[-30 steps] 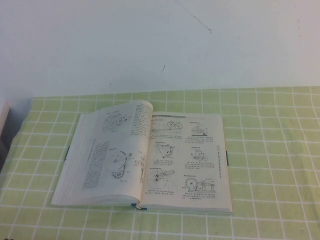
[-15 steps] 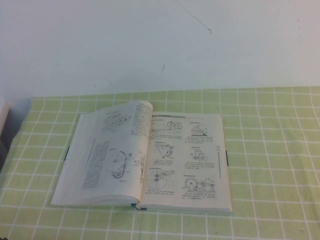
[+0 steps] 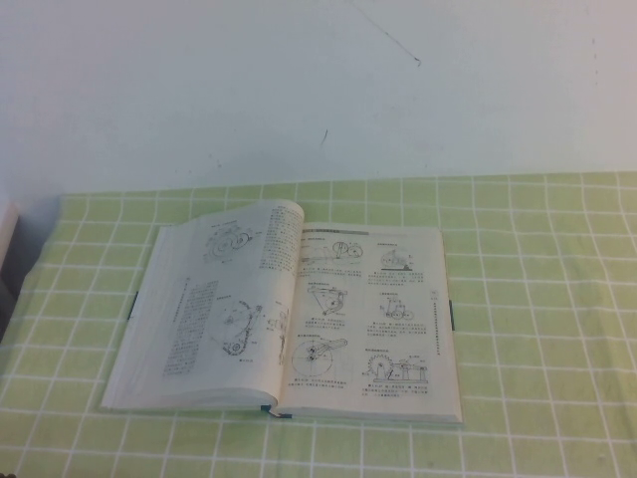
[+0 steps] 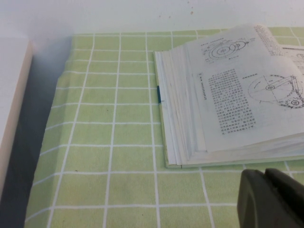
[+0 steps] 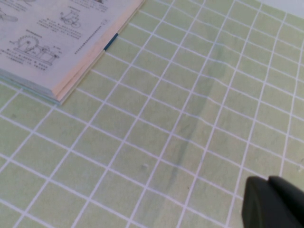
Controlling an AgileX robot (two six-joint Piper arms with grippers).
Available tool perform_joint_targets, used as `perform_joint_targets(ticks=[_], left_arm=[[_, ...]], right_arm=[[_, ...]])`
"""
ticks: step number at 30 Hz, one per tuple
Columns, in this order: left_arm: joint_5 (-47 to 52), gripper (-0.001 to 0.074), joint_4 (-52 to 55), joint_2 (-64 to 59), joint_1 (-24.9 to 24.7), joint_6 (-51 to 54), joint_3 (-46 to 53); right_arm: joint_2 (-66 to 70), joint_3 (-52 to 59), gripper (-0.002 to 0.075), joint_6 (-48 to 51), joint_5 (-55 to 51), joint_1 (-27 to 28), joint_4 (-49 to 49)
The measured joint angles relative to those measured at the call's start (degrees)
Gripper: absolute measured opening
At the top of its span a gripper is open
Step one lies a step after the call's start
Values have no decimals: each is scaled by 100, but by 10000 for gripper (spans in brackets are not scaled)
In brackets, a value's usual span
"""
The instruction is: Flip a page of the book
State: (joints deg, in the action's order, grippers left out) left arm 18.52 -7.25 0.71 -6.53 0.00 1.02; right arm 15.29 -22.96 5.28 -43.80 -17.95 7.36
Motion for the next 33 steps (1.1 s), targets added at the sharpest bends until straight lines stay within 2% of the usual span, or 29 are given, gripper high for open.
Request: perform_joint_targets(ticks=[16, 20, 26, 33], left_arm=[[10, -2, 0, 0, 0, 31, 0], [10, -2, 0, 0, 0, 31, 0], [10, -2, 0, 0, 0, 31, 0], [10, -2, 0, 0, 0, 31, 0]], right_arm=[[0, 0, -2, 0, 0, 0, -2], [-19, 24, -2, 128, 28, 41, 516], [-595, 291, -2, 181, 447, 835, 596], [-1546, 1188, -2, -329, 996, 1791, 582]])
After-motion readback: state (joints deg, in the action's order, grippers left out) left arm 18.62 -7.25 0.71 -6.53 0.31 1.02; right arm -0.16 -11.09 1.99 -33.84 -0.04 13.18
